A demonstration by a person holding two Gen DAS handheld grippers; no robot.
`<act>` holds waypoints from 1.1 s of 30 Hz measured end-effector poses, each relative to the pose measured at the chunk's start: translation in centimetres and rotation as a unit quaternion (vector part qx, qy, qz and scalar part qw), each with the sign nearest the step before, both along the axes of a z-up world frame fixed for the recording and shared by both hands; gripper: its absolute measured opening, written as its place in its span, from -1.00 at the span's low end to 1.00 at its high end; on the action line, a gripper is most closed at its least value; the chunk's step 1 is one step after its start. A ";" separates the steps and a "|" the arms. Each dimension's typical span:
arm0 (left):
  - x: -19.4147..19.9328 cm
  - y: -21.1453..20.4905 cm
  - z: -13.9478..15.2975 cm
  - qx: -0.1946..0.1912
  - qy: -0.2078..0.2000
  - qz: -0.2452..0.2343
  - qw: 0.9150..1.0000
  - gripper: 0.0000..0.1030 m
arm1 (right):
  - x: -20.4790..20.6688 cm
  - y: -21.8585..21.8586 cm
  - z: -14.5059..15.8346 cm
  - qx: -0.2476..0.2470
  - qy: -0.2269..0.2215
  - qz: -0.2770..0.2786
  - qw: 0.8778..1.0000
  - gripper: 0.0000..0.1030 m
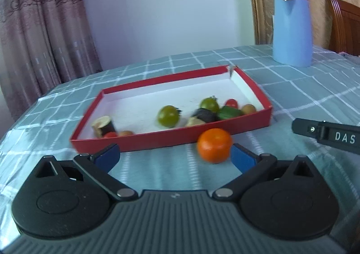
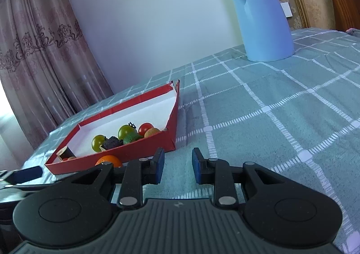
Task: Organize fruits
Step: 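Move the left gripper toward the orange on the cloth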
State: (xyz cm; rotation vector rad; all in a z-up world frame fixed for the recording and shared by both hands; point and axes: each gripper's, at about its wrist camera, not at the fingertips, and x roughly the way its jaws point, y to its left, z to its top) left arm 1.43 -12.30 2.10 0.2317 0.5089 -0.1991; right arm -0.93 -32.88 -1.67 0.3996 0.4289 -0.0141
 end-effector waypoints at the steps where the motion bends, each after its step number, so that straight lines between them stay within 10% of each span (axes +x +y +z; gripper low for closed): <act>1: 0.2 -0.4 -0.2 0.000 0.004 -0.001 1.000 1.00 | 0.0 -0.1 0.0 0.002 -0.001 0.001 1.000 -0.51; 33: 4.3 -2.8 -2.1 -0.005 0.043 0.021 0.999 1.00 | -0.3 -0.5 0.0 0.021 -0.012 0.006 1.000 -0.51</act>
